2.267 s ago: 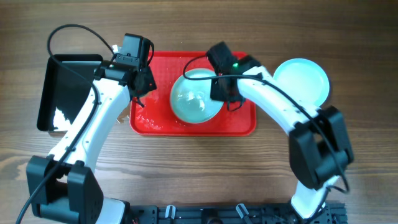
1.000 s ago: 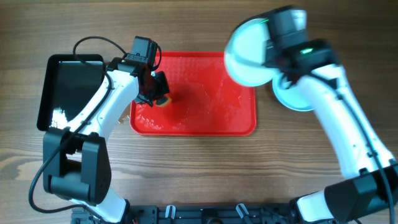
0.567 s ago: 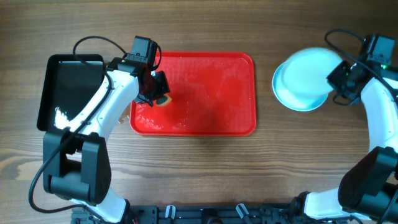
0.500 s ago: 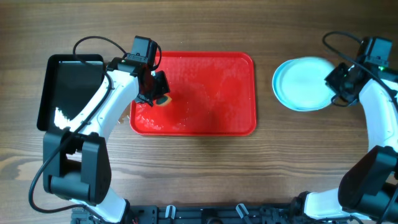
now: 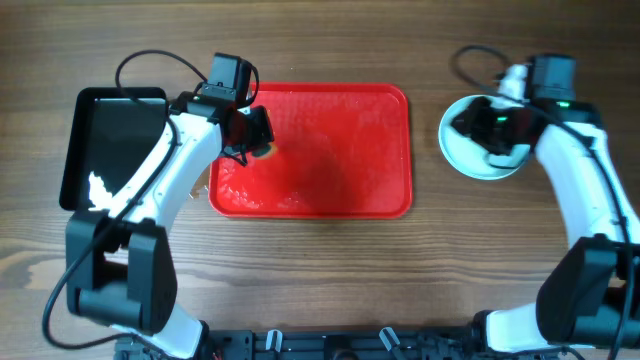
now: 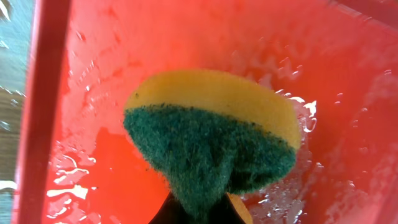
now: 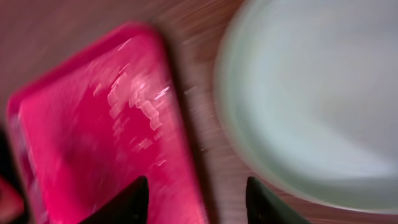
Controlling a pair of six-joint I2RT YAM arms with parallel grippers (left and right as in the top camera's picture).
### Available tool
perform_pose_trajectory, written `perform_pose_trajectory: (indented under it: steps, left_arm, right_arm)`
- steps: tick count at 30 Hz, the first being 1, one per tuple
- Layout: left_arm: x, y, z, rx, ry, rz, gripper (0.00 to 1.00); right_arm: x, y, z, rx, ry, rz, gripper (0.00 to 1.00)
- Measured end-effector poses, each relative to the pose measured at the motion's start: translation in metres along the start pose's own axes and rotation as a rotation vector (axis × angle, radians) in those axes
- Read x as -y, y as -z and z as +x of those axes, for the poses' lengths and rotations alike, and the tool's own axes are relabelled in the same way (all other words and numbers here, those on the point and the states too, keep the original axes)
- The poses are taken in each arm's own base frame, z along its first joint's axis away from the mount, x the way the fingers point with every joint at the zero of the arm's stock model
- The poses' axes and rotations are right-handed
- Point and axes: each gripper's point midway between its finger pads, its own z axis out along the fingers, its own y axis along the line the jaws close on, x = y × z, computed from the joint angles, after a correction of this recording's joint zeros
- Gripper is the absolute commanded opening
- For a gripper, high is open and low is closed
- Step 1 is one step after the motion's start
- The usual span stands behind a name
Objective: Clean dirty plates on tray and stack at the side
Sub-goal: 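Release the plate on the stack and withdraw the right gripper, then move the sponge to the black tray and release it with the left gripper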
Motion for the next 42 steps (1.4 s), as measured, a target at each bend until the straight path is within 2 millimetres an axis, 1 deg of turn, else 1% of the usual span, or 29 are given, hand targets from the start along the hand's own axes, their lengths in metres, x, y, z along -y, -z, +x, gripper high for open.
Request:
perform_pose_trajectory:
  steps: [2,3,4,5,6,7,8,10,11,14,16,17,18,19,21,23,25,27,29,31,32,33,35,36,37,38,39,40,42]
  left_arm:
    - [-0.002,0.023,-0.016,0.087,-0.014,-0.012,0.04]
    - [-0.005,0.033,-0.023,0.124,-0.012,-0.024,0.04]
    - [-0.017,0.054,-0.037,0.2,0.007,-0.06,0.04]
    - [-0.03,0.069,-0.047,0.254,0.033,-0.089,0.04]
    - [-0.05,0.086,-0.06,0.313,0.076,-0.139,0.04]
    - [-0.063,0.092,-0.066,0.336,0.101,-0.167,0.04]
    - [-0.082,0.097,-0.072,0.356,0.138,-0.21,0.04]
    - [-0.127,0.101,-0.079,0.363,0.225,-0.3,0.04]
    - [-0.156,0.101,-0.081,0.359,0.283,-0.349,0.04]
    - [-0.223,0.092,-0.075,0.308,0.42,-0.45,0.04]
    - [-0.25,0.079,-0.067,0.256,0.481,-0.463,0.07]
    - [-0.257,0.074,-0.064,0.236,0.5,-0.458,0.09]
    - [-0.265,0.064,-0.06,0.205,0.524,-0.443,0.15]
    - [-0.268,0.058,-0.058,0.185,0.534,-0.437,0.22]
    - [-0.273,0.041,-0.051,0.134,0.549,-0.413,0.48]
    - [-0.272,0.033,-0.049,0.109,0.546,-0.398,0.57]
    - [-0.27,0.031,-0.048,0.103,0.547,-0.388,0.58]
    - [-0.269,0.031,-0.048,0.102,0.543,-0.382,0.56]
    - [-0.267,0.036,-0.047,0.103,0.545,-0.381,0.56]
    - [-0.261,0.051,-0.049,0.129,0.553,-0.366,0.67]
    - [-0.254,0.067,-0.052,0.165,0.563,-0.341,0.73]
    - [-0.248,0.079,-0.054,0.194,0.559,-0.319,0.77]
    - [-0.226,0.118,-0.059,0.281,0.553,-0.238,0.89]
    - [-0.212,0.141,-0.057,0.324,0.547,-0.186,1.0]
    - [-0.199,0.16,-0.051,0.347,0.536,-0.142,1.0]
    - [-0.19,0.172,-0.046,0.359,0.531,-0.111,1.0]
    - [-0.183,0.181,-0.039,0.362,0.526,-0.087,1.0]
    - [-0.176,0.188,-0.029,0.349,0.525,-0.069,1.0]
    - [-0.169,0.195,-0.018,0.335,0.524,-0.05,1.0]
  right_arm:
    - [-0.038,-0.012,0.021,-0.053,0.116,-0.05,0.67]
    - [-0.054,-0.016,0.03,-0.07,0.16,-0.07,0.67]
    - [-0.073,-0.021,0.041,-0.089,0.214,-0.093,0.68]
    - [-0.089,-0.025,0.052,-0.106,0.262,-0.113,0.69]
    - [-0.105,-0.029,0.064,-0.123,0.308,-0.13,0.69]
    - [-0.114,-0.031,0.074,-0.137,0.338,-0.137,0.69]
    - [-0.122,-0.033,0.082,-0.149,0.361,-0.14,0.7]
    - [-0.134,-0.036,0.097,-0.167,0.404,-0.137,0.7]
    - [-0.141,-0.038,0.106,-0.178,0.431,-0.135,0.7]
    - [-0.15,-0.04,0.12,-0.19,0.47,-0.129,0.71]
    - [-0.155,-0.041,0.125,-0.188,0.489,-0.125,0.71]
    - [-0.156,-0.042,0.127,-0.188,0.497,-0.126,0.71]
    - [-0.158,-0.042,0.128,-0.186,0.503,-0.129,0.71]
    - [-0.159,-0.042,0.128,-0.186,0.506,-0.131,0.72]
    - [-0.16,-0.042,0.129,-0.185,0.5,-0.128,0.72]
    - [-0.159,-0.042,0.128,-0.183,0.493,-0.124,0.71]
    - [-0.159,-0.043,0.128,-0.182,0.493,-0.121,0.72]
    - [-0.158,-0.042,0.129,-0.187,0.491,-0.117,0.69]
    - [-0.155,-0.042,0.131,-0.2,0.489,-0.108,0.55]
    - [-0.153,-0.038,0.133,-0.201,0.494,-0.102,0.54]
    - [-0.154,-0.031,0.132,-0.187,0.507,-0.109,0.54]
    - [-0.158,-0.021,0.13,-0.165,0.514,-0.121,0.55]
    - [-0.169,0.015,0.125,-0.084,0.537,-0.168,0.56]
    - [-0.173,0.036,0.124,-0.042,0.547,-0.193,0.57]
    - [-0.173,0.064,0.127,0.001,0.557,-0.214,0.6]
    - [-0.168,0.085,0.132,0.026,0.561,-0.213,0.86]
    - [-0.162,0.104,0.136,0.056,0.564,-0.207,1.0]
    - [-0.152,0.124,0.142,0.081,0.563,-0.194,1.0]
    - [-0.137,0.145,0.151,0.111,0.562,-0.168,1.0]
